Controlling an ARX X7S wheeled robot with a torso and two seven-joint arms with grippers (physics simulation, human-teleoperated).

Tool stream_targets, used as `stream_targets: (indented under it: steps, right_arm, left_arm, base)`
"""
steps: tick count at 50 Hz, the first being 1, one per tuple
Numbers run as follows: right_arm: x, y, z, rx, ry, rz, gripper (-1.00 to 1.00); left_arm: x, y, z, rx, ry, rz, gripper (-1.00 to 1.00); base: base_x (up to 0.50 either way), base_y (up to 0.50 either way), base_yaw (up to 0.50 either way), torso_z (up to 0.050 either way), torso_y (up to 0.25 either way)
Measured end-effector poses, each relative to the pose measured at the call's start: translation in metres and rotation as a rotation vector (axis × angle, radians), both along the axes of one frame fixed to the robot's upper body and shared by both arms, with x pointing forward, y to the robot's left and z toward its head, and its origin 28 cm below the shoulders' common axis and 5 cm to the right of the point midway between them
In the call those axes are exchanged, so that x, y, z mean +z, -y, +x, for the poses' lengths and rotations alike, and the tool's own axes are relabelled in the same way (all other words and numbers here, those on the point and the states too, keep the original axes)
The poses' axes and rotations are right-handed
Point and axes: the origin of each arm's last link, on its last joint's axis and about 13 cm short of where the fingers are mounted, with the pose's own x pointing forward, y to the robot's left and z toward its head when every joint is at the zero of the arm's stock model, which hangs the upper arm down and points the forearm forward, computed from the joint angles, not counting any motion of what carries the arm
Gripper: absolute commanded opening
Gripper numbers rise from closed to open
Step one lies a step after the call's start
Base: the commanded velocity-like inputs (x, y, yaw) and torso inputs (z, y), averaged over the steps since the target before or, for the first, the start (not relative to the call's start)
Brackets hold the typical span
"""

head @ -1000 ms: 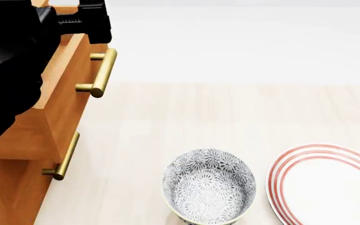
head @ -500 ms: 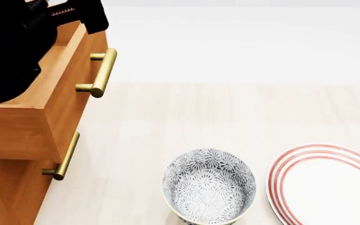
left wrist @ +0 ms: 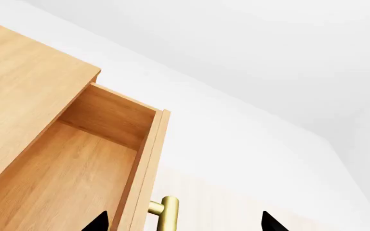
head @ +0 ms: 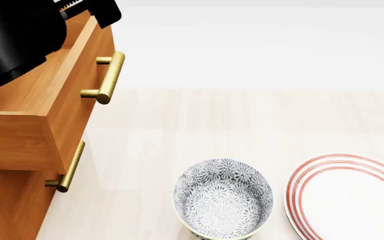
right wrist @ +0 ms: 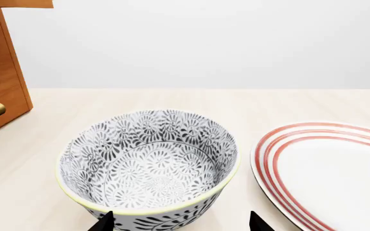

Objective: Open the top drawer of the cabinet.

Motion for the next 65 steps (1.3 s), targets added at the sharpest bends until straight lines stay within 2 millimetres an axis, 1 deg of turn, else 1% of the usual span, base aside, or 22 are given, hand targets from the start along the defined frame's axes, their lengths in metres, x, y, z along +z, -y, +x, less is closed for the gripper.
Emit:
stream_targets:
  steps: [13, 20, 48, 65]
  right_arm:
    - [0.0, 0.0, 0.001, -0.003, -0.004, 0.002, 1.0]
    - [-0.001, 0.0, 0.001, -0.002, -0.008, 0.002, 1.0]
    - [-0.002, 0.0, 0.0, 0.002, -0.016, 0.003, 1.0]
    - [-0.003, 0.0, 0.0, 0.003, -0.019, 0.003, 1.0]
  left_arm:
    - [0.012, -0.005, 0.006, 0.038, -0.045, -0.081, 1.0]
    - [0.015, -0.008, 0.009, 0.063, -0.061, -0.111, 1.0]
    - [0.009, -0.013, 0.021, 0.11, -0.224, -0.274, 1.0]
    - [0.005, -0.015, 0.025, 0.133, -0.273, -0.301, 1.0]
  base:
    - [0.0, 0.0, 0.0, 0.0, 0.0]
    - [0.0, 0.0, 0.0, 0.0, 0.0]
    - [0.0, 0.0, 0.0, 0.0, 0.0]
    - [0.0, 0.0, 0.0, 0.0, 0.0]
